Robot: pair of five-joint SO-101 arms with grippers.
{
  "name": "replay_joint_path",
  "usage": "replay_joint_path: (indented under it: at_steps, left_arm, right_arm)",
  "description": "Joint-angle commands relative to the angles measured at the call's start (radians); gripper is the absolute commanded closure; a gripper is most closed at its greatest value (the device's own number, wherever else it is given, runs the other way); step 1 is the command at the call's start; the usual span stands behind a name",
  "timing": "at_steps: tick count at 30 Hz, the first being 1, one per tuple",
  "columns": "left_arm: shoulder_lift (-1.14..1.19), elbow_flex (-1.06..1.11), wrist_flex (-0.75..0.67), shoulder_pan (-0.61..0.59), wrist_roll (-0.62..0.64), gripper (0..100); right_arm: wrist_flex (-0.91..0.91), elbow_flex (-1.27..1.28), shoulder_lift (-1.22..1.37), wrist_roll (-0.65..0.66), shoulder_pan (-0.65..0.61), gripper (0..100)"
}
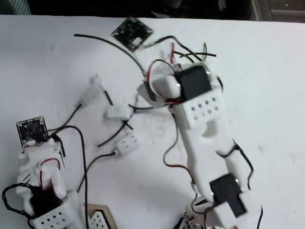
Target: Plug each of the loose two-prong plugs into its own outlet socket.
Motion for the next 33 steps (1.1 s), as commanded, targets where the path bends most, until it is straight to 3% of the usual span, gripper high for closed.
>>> replay_joint_path:
  at_steps: [1,7,12,24,29,33]
  left_arm:
    - [-0.010,-0.003,-0.021,-0.002,0.002,82]
    - [-0.010,-0.003,-0.021,-0.002,0.002,82]
    - [-0.010,-0.003,-0.021,-0.002,0.002,82]
    - [-0.010,-0.003,-0.021,-0.002,0.003,82]
    - [-0.010,-0.003,-0.021,-0.002,0.003,82]
    - [-0.010,-0.003,-0.021,-0.002,0.003,82]
  right_arm:
    - [0.004,0.028,-0.130,-0.020,0.036,98.1]
    - [-0.002,0.308,-0.286,-0.130,0.030,98.1]
    - [-0.150,0.620,-0.352,-0.239,0.018,98.1]
    - [-0.779,1.309,-0.530,-0.468,-0.186,98.1]
    - [-1.135,1.556,-0.630,-0.488,-0.194,98.1]
    - [-1.293,1.648,-0.656,-0.540,-0.194,98.2]
